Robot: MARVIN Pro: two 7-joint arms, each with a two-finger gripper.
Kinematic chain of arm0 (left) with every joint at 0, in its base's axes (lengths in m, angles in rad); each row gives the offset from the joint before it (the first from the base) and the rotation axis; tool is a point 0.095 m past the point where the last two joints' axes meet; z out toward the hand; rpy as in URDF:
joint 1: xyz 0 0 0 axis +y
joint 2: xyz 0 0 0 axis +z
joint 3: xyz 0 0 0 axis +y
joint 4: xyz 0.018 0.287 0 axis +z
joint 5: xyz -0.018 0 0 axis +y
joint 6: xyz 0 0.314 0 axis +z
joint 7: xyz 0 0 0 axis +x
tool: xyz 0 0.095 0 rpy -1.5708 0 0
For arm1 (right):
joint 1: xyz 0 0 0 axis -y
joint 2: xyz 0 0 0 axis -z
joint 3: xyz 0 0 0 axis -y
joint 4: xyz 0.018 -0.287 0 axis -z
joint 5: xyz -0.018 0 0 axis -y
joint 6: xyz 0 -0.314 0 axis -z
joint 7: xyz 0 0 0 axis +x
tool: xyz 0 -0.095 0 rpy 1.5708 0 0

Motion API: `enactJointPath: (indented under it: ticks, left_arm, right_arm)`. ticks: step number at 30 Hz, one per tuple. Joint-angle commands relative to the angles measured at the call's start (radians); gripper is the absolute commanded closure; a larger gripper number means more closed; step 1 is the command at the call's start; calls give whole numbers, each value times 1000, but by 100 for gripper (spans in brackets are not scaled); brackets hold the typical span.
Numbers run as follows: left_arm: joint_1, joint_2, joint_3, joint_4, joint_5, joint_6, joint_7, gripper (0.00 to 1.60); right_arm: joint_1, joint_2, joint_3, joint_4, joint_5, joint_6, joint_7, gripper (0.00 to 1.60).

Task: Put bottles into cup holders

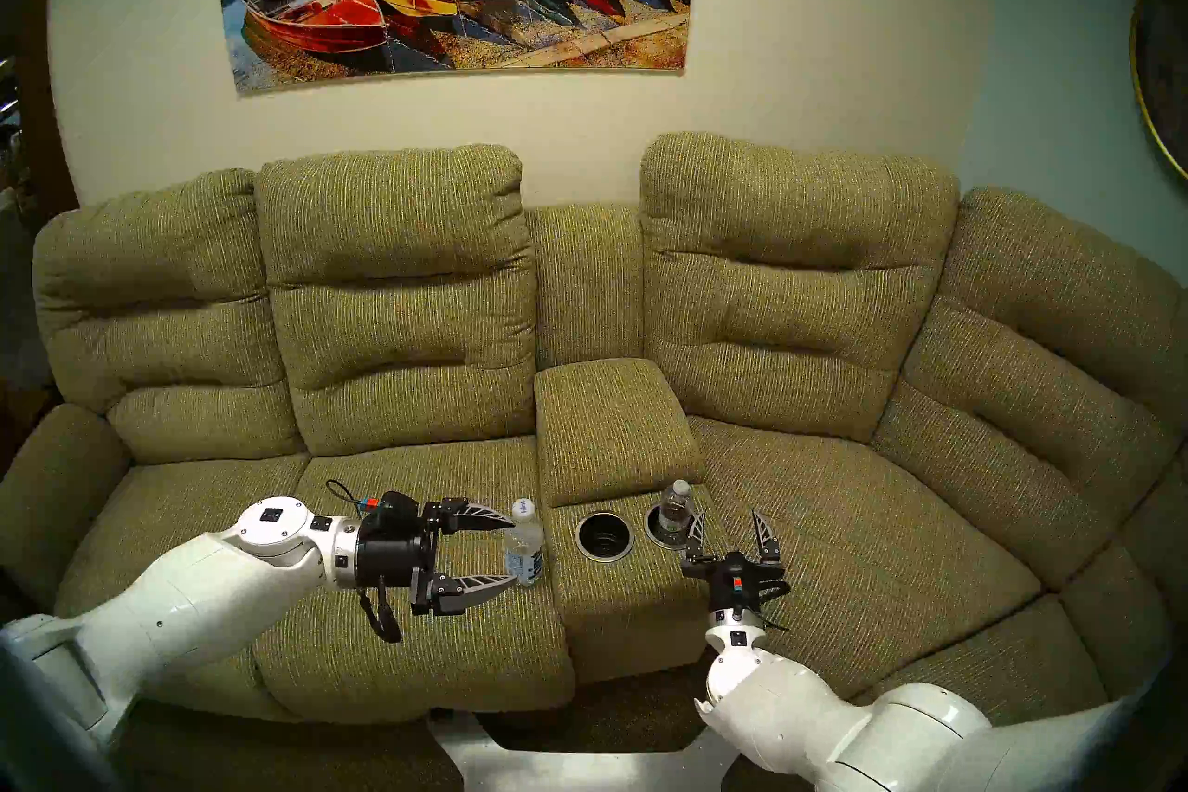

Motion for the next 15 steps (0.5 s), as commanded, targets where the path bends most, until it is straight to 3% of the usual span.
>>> enactJointPath:
  ticks: [1, 15]
  left_arm:
    - [-50, -49, -12, 29, 10, 8, 60, 0]
    - [-115, -166, 14, 154, 66, 57, 196, 0]
  right_arm:
    - [-38, 40, -9, -66, -21, -7, -12, 0]
    - [-103, 102, -18, -182, -60, -7, -40, 0]
